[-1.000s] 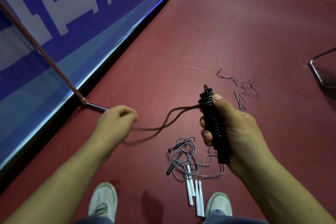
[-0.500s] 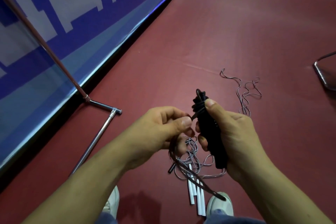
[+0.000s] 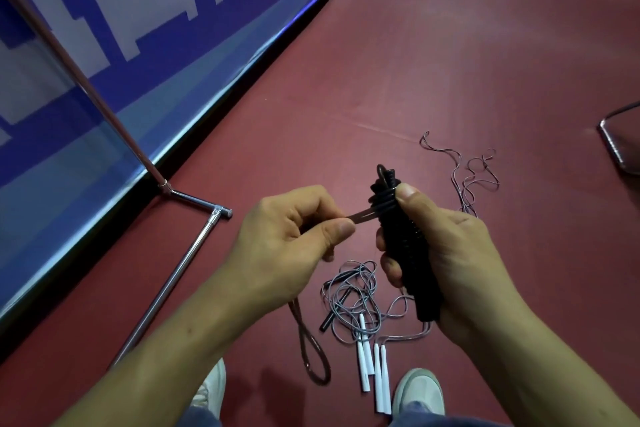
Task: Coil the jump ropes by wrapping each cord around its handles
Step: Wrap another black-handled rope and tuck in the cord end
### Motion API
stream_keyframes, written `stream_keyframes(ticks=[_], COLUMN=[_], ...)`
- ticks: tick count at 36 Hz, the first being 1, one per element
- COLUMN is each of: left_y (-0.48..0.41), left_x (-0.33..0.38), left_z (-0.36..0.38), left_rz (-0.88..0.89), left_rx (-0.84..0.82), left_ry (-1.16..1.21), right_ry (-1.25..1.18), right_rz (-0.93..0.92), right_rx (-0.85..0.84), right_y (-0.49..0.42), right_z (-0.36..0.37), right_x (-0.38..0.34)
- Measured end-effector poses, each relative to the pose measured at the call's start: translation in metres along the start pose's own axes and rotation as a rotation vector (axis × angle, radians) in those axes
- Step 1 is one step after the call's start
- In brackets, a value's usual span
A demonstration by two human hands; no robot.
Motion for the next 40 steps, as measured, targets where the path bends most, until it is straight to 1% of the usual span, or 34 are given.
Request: stream_keyframes(ticks=[2, 4, 7, 9, 15, 20, 23, 25, 27, 30, 34, 36, 38, 40], left_y=[-0.001, -0.004, -0.006, -0.004, -0.002, -0.002, 0.000, 0.001, 0.001, -0.002, -0.003, -0.003, 0.000, 0.004], left_x=[0.001, 0.001, -0.003, -0.005, -0.002, 0.003, 0.005, 0.008, 0.010, 0.010, 0.011, 0.012, 0.013, 0.015], left_z=[-0.001, -0.001, 0.002, 0.006, 0.011, 0.011, 0.013, 0.013, 0.012, 0.009, 0.006, 0.004, 0.004, 0.004], left_rz=[0.019, -0.009, -0.169, -0.226, -0.240, -0.224, -0.253, -0.272, -0.286, -0.272, -0.207, -0.177, -0.155, -0.164], left_rx=[0.028, 0.000, -0.098, -0.140, -0.261, -0.363, -0.472, -0.536, -0.575, -0.577, -0.519, -0.484, -0.473, -0.471], left_ry=[-0.082, -0.085, 0.125, 0.246, 0.438, 0.549, 0.634, 0.676, 0.667, 0.582, 0.450, 0.429, 0.418, 0.442], right_ry=[-0.003, -0.006, -0.023, -0.059, -0.295, -0.433, -0.510, -0.530, -0.537, -0.559, -0.671, -0.707, -0.741, -0.724], right_rz=[-0.002, -0.009, -0.011, 0.016, 0.167, 0.217, 0.233, 0.250, 0.270, 0.345, 0.402, 0.416, 0.443, 0.446], right_rx=[-0.002, -0.002, -0.010, -0.032, -0.177, -0.307, -0.406, -0.443, -0.481, -0.553, -0.749, -0.810, -0.832, -0.802], right_y=[0.000, 0.001, 0.001, 0.002, 0.005, 0.009, 0.011, 0.012, 0.013, 0.016, 0.020, 0.021, 0.020, 0.020], right_z=[0.001, 0.001, 0.003, 0.005, 0.015, 0.019, 0.024, 0.024, 0.022, 0.024, 0.030, 0.030, 0.030, 0.032], right_x=[0.001, 0.003, 0.005, 0.005, 0.004, 0.005, 0.009, 0.010, 0.010, 0.012, 0.013, 0.014, 0.016, 0.017])
Point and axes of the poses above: each hand's wrist, its own y-axis away from the middle knuckle, its own z-axis out of the palm, x = y × z, the point moved 3 cm from there along -y, towards the middle knuckle, and after that the axes turned 8 degrees about -z, right-handed, at the moved point
